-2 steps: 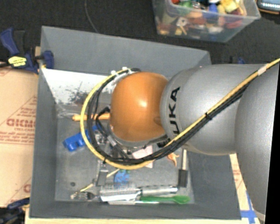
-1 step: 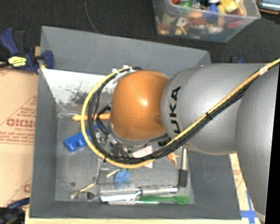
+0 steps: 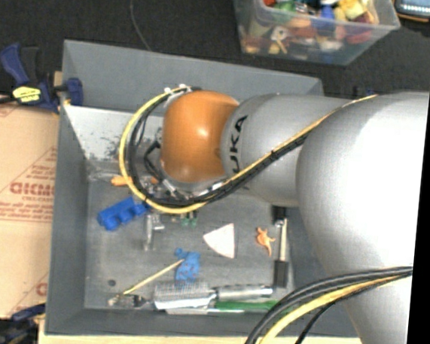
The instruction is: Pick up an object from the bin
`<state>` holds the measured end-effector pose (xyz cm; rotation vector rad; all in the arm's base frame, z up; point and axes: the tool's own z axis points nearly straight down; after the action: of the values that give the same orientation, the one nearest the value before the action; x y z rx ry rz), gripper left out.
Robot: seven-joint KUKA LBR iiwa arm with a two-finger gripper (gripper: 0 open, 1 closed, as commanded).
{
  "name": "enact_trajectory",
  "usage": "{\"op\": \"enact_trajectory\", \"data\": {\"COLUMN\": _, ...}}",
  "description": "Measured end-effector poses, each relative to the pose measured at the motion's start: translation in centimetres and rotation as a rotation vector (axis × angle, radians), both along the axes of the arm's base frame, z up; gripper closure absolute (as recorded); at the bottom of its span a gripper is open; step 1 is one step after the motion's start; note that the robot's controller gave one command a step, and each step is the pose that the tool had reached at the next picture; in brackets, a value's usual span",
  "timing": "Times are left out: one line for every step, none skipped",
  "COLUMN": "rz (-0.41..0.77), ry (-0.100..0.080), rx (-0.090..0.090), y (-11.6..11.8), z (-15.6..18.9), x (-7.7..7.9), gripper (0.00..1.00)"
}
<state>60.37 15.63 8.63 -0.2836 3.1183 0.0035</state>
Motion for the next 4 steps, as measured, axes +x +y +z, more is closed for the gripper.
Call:
{"op": "enact_trajectory", "data": {"rz": 0.016, "ry": -0.007, "rx": 0.003, "y": 2.1, "z": 7.8, "x": 0.9, "gripper": 0.00}}
{"op": "enact_trajectory", "data": {"rz": -0.047, "ry": 0.000, "rx": 0.002, "y": 2.7, "z": 1.3, "x": 1.5, "gripper": 0.00}}
{"op": "enact_trajectory", "data": {"rz": 0.283, "ry": -0.012, "rx": -0.001, "y": 1.3, "z": -1.6, "x": 2.2, "gripper": 0.00}}
{"op": "enact_trajectory", "data": {"rz": -0.084, "ry": -0.005, "rx": 0.005, "y": 2.2, "z": -1.5, "x": 1.9, "gripper": 1.00}}
